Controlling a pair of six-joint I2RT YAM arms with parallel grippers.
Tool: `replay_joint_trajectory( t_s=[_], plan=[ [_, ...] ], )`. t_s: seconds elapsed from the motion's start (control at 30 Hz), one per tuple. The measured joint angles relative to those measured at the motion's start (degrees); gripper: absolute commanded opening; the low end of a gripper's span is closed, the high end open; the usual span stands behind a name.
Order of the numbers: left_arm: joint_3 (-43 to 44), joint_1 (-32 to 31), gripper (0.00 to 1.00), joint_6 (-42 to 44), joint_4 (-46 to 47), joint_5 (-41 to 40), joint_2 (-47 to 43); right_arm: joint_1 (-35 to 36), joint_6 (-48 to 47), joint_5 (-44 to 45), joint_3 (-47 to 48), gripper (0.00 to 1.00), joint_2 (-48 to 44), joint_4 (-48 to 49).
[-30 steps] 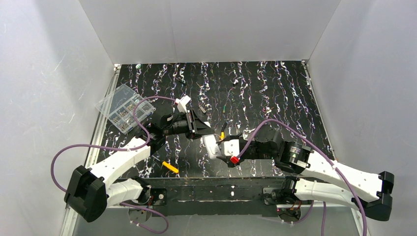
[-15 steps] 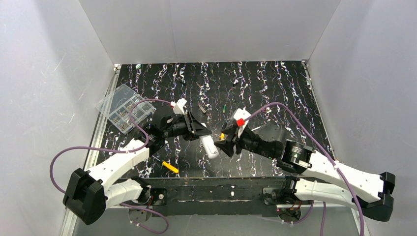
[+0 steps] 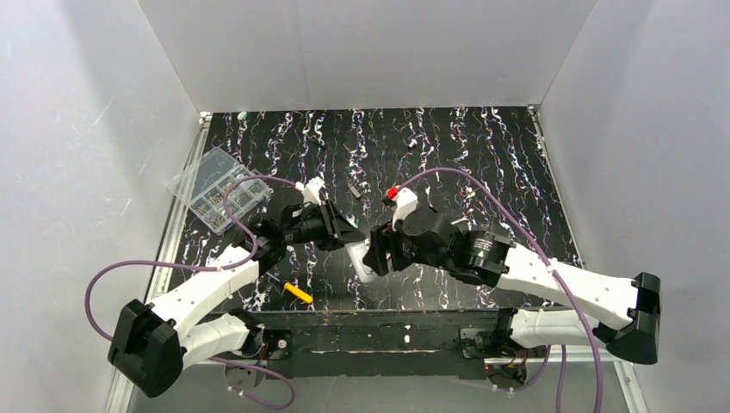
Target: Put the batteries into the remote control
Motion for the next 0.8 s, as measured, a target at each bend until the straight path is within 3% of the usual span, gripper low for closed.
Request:
replay_joint_trajectory(
  t_s=[0.8],
  plan=[
    [0.0, 0.0, 0.0, 0.0, -0.4, 0.0, 0.0, 0.0, 2.3, -4.9, -0.7, 0.73, 2.7, -0.7]
  ],
)
